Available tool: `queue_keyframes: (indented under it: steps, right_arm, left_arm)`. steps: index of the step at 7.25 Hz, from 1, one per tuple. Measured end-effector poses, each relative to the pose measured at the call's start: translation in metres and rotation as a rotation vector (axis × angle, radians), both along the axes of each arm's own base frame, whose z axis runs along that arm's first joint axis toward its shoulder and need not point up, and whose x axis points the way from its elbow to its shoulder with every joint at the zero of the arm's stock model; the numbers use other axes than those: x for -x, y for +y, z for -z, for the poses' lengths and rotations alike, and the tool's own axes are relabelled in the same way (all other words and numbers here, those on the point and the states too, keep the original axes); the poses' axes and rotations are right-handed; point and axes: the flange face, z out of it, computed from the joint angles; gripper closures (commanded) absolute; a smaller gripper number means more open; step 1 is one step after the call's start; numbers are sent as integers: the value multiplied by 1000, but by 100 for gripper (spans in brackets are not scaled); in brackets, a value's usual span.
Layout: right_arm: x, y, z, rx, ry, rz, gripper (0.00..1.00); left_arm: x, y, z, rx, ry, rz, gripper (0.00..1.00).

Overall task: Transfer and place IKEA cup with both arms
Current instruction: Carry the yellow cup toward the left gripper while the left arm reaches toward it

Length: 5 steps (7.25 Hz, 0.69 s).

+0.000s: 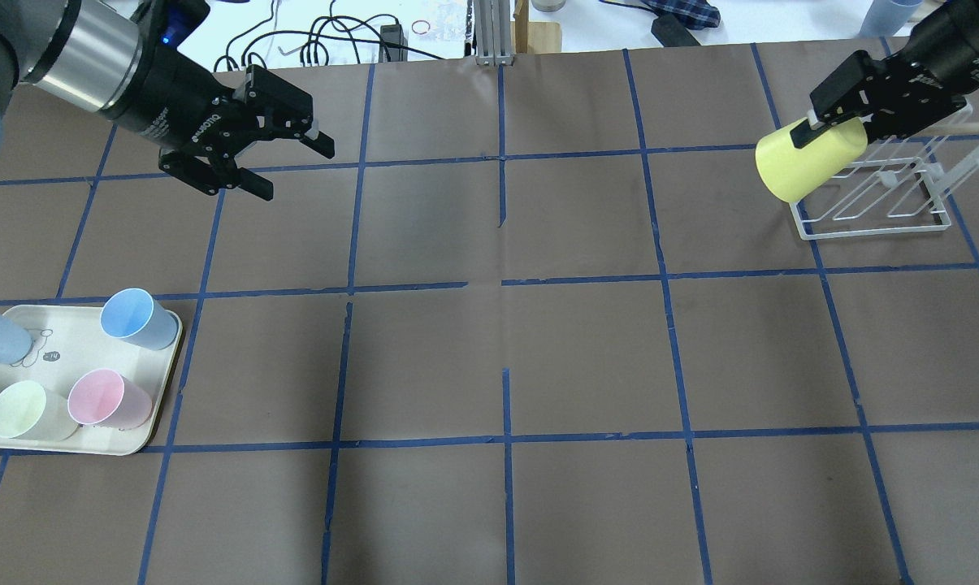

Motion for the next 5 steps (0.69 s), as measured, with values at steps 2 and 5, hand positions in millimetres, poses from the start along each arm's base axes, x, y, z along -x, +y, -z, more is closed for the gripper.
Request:
queue_keyframes:
  steps: [2, 5]
  right_arm:
    - [-38, 15, -16, -21, -224, 20, 84]
    - [-96, 26, -32, -84, -563, 70, 85]
  left_arm:
    - [9, 3, 33, -51, 346, -74, 0]
    - [32, 21, 87, -134, 824, -209, 0]
